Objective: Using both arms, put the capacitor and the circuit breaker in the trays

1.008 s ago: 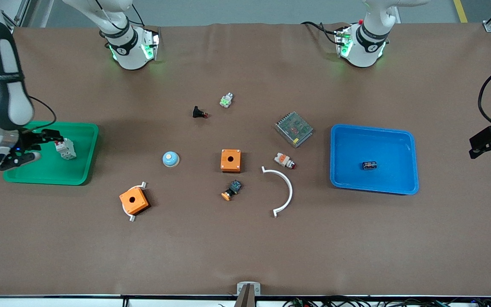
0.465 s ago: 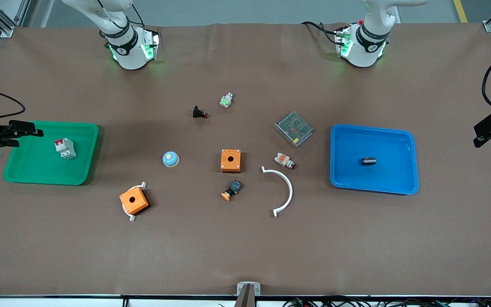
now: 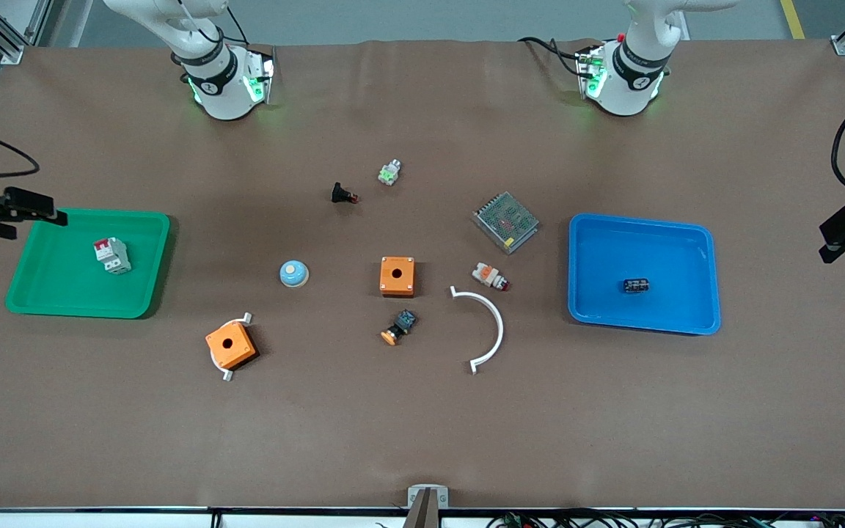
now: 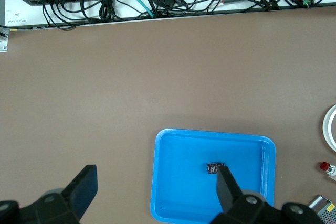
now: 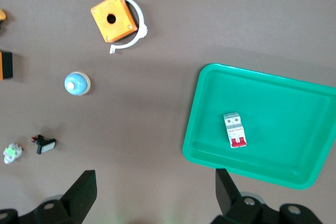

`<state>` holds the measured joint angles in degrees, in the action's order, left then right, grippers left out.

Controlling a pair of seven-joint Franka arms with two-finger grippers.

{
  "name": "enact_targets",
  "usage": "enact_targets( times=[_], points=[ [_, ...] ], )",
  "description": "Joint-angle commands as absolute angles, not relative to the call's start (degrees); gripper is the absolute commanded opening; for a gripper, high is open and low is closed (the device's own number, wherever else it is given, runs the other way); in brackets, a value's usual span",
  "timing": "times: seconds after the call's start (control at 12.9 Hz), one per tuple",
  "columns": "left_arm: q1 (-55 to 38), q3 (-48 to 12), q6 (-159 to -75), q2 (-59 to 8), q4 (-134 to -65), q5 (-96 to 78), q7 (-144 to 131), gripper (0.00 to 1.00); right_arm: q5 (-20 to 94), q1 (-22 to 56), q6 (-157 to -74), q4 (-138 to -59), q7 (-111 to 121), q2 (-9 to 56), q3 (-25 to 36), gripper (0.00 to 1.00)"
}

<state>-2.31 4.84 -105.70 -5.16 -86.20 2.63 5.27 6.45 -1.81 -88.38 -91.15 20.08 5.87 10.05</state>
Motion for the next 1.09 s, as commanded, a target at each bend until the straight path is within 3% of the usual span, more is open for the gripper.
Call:
enact_targets(
  times=[0.0,0.47,0.7,1.01],
  points=[
    [-2.37,4.83,-105.12,-6.06,-84.46,2.55,4.83,1.00,2.56,0.87,-87.89,-91.93,13.21,1.33,10.02,1.00],
    [-2.20,4.83,-104.68,-5.98,-84.46,1.33,4.57,1.00,-2.19,3.34,-90.97,-96.42,7.22,-6.68,6.17,1.00],
    [-2.20,4.83,-95.66,-5.80,-81.58,0.70,4.22,1.00,-1.94,3.25,-91.41,-96.07,6.86,-6.50,5.80,1.00],
    [-2.37,4.31,-91.42,-4.75,-81.47,1.31,4.04,1.00,-0.97,2.82,-91.58,-90.54,6.77,-3.52,5.80,1.00]
  ],
)
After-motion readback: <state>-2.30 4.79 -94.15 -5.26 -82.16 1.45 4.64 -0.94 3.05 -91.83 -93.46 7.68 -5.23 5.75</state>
